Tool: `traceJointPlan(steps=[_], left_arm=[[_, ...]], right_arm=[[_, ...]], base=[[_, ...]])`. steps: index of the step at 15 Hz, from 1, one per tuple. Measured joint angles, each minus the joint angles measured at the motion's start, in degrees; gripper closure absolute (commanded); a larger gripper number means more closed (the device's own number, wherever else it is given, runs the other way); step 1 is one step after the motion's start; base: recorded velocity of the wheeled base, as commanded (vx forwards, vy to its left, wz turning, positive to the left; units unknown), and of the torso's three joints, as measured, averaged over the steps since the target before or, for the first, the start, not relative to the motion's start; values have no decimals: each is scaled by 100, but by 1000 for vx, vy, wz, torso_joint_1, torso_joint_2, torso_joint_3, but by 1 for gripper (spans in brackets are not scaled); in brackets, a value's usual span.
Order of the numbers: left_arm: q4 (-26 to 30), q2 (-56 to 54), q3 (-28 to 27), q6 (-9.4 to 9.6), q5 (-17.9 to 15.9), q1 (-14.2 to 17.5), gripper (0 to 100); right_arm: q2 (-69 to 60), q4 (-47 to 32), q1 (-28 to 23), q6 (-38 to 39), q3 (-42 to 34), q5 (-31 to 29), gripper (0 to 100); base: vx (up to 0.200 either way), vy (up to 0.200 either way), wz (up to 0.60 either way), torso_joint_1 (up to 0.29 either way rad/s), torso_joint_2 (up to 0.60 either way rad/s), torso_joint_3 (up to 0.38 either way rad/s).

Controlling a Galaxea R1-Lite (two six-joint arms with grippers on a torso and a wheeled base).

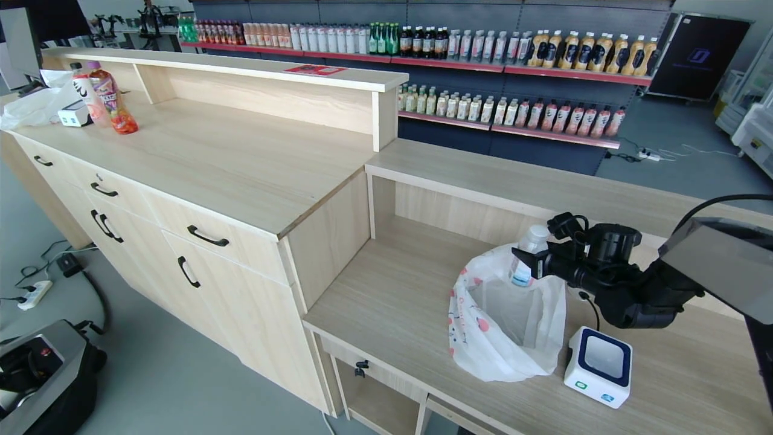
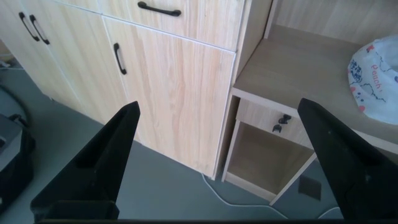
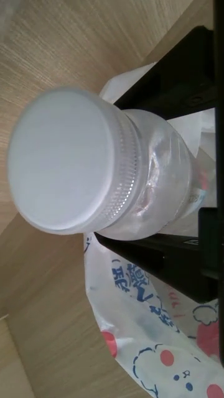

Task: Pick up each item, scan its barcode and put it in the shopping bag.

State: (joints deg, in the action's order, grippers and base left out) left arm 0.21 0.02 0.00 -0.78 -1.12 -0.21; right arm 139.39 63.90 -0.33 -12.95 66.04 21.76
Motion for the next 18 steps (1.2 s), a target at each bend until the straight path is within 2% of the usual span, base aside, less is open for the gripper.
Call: traceJointPlan(steps=[15, 16, 18], left_arm=[[-2, 0, 0, 2, 0, 2, 0], [-2, 0, 0, 2, 0, 2, 0], [-2, 0, 0, 2, 0, 2, 0]], right_arm=[[560, 79, 30, -101, 295, 104, 100], [560, 52, 26, -101, 278, 95, 0], [533, -43, 9, -84, 243, 98, 0]], base=[[0, 0, 0, 0, 0, 0], [0, 0, 0, 0, 0, 0], [0, 0, 0, 0, 0, 0]])
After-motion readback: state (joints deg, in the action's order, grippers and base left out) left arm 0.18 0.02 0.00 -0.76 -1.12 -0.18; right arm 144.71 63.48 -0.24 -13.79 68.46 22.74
